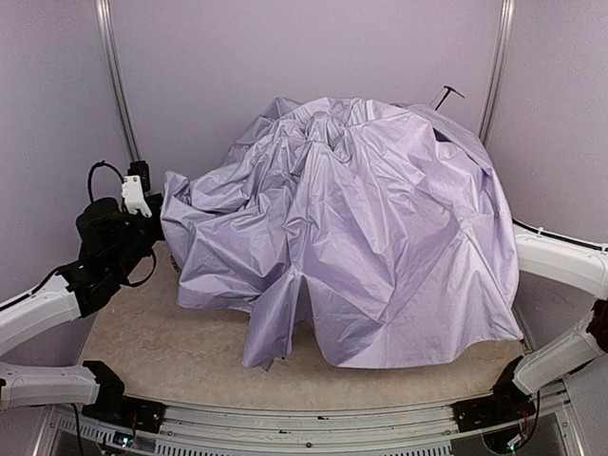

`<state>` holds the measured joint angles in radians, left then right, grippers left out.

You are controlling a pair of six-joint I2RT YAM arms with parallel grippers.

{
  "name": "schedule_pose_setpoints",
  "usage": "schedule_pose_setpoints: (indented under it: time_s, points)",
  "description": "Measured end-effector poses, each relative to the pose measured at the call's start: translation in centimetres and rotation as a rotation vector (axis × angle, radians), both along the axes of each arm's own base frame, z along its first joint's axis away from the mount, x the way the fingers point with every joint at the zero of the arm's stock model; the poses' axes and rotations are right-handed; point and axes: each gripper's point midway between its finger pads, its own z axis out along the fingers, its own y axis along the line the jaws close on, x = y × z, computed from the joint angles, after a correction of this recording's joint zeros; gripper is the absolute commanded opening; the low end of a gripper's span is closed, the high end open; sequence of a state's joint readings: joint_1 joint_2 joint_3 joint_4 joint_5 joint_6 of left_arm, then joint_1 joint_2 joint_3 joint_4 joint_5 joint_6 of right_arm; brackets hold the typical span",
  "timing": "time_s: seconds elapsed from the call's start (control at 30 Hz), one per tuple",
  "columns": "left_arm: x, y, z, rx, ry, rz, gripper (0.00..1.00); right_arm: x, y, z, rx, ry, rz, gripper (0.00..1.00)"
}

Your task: Put away the umbrella

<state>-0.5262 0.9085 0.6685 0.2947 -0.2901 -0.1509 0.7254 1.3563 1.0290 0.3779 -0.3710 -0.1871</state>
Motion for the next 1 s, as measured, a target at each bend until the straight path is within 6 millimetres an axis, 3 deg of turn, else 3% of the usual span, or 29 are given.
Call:
schedule_pose_setpoints:
  time_s: [0.17, 0.3, 0.4, 0.53, 0.63, 0.7, 0.77, 0.83, 0.9, 1.0]
  points:
    - [0.2, -3.8, -5.8, 0.046, 0.091, -0.146, 0.94, -0.9, -1.3, 7.2, 0.129, -0.084, 0.005, 0.00]
    - [0.4, -5.2, -8.0, 0.067, 0.126, -0.193, 0.94, -1.1, -3.7, 10.9, 0.203, -0.150, -0.056, 0.00]
    - [1.5, -4.3, -9.2, 0.067, 0.162, -0.158, 0.92, 0.5, -6.5, 11.9, 0.223, -0.170, -0.156, 0.00]
    - [3.3, 0.4, -10.0, 0.022, 0.216, 0.000, 0.88, 4.2, -10.8, 10.7, 0.179, -0.163, -0.358, 0.00]
    - [2.9, 3.8, -7.5, -0.040, 0.159, 0.097, 0.84, 6.4, -12.5, 8.0, 0.087, -0.144, -0.477, 0.00]
    - [1.5, 4.0, -4.2, -0.083, 0.068, 0.084, 0.85, 7.3, -12.5, 5.2, 0.002, -0.111, -0.496, 0.00]
    - [-0.3, 2.8, -0.7, -0.123, -0.031, 0.019, 0.89, 7.5, -11.8, 2.7, -0.064, -0.073, -0.469, 0.00]
    - [-1.7, 0.2, 2.0, -0.140, -0.092, -0.096, 0.90, 7.4, -11.0, 0.3, -0.113, -0.028, -0.423, 0.00]
    - [-3.0, -4.2, 4.6, -0.136, -0.125, -0.268, 0.94, 6.8, -9.8, -1.6, -0.143, 0.013, -0.367, 0.00]
    - [-5.0, -11.8, 6.2, -0.100, -0.140, -0.543, 0.99, 5.4, -7.4, -3.0, -0.158, 0.042, -0.272, 0.00]
